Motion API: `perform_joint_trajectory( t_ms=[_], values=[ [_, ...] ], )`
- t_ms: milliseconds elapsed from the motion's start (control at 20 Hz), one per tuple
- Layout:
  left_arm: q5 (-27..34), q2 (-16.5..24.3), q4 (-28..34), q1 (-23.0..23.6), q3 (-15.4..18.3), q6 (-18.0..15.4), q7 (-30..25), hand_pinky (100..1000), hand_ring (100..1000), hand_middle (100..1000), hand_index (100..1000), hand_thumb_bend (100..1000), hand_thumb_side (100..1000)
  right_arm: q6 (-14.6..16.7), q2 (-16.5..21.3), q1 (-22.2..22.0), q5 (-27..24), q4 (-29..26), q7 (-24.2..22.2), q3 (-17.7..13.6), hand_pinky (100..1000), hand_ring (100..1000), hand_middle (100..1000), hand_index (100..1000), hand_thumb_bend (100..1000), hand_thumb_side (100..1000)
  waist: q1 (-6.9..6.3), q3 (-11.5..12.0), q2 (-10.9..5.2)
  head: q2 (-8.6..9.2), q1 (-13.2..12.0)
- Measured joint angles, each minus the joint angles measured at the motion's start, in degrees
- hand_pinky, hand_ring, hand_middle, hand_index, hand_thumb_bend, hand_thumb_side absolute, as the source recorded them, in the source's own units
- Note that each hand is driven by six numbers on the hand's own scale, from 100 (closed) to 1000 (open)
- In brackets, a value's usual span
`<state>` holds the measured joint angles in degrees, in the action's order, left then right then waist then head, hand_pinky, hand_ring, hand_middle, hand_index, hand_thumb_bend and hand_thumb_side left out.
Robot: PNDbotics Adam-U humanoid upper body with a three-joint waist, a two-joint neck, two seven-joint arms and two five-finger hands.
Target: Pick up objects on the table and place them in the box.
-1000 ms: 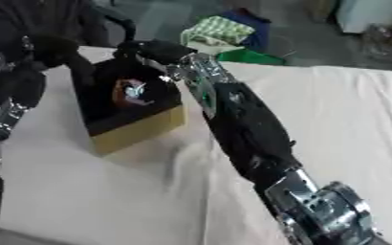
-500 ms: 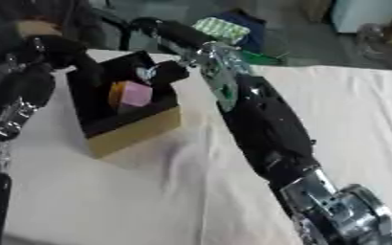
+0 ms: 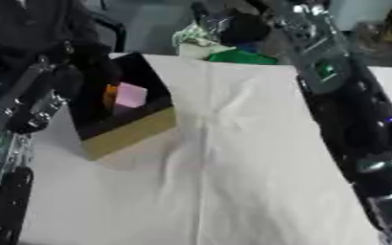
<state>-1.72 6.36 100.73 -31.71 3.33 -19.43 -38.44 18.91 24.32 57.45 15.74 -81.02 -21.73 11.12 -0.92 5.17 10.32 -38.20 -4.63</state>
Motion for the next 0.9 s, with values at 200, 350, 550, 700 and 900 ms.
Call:
perform_joint_trajectory(
  t_ms=[200,350,550,700,900],
  values=[
    [-0.8,0.31,-0.02,0.0,0.63,0.07,0.76,692,563,588,829,100,709,-1.91,5.9,-5.86,-5.23,-10.2,-1.46,-0.37,949,837,885,1000,100,443,-0.26,-1.16,0.48,-0.02,-1.39],
    [-1.08,0.31,-0.09,0.01,0.82,0.14,1.22,691,563,588,829,100,712,-2.76,8.54,-10.29,-7.63,-14.41,-1.89,-1.58,956,806,858,1000,100,467,-0.79,-2.31,0.5,-0.1,-2.03],
    [-1.25,0.35,-0.38,0.72,1.36,0.32,2.13,688,566,591,827,100,725,-3.56,9.22,-16.34,-10.59,-16.69,-0.87,-3.44,969,765,816,1000,100,497,-0.91,-3.65,0.79,-0.55,-2.8],
    [-1.3,1.08,-0.89,1.46,1.86,0.56,3.15,684,567,591,819,100,721,-4.04,8.03,-21.22,-12.72,-18.14,0.62,-4.87,979,736,783,1000,100,527,-1.08,-4.81,1.16,-0.64,-3.17],
    [-1.03,1.96,-1.84,2.69,2.2,0.63,4.8,685,570,595,818,100,727,-4.97,4.72,-27.36,-15.53,-20.48,3.11,-6.94,987,707,755,1000,100,546,-1.26,-6.39,1.57,-1.38,-3.62]
  ],
)
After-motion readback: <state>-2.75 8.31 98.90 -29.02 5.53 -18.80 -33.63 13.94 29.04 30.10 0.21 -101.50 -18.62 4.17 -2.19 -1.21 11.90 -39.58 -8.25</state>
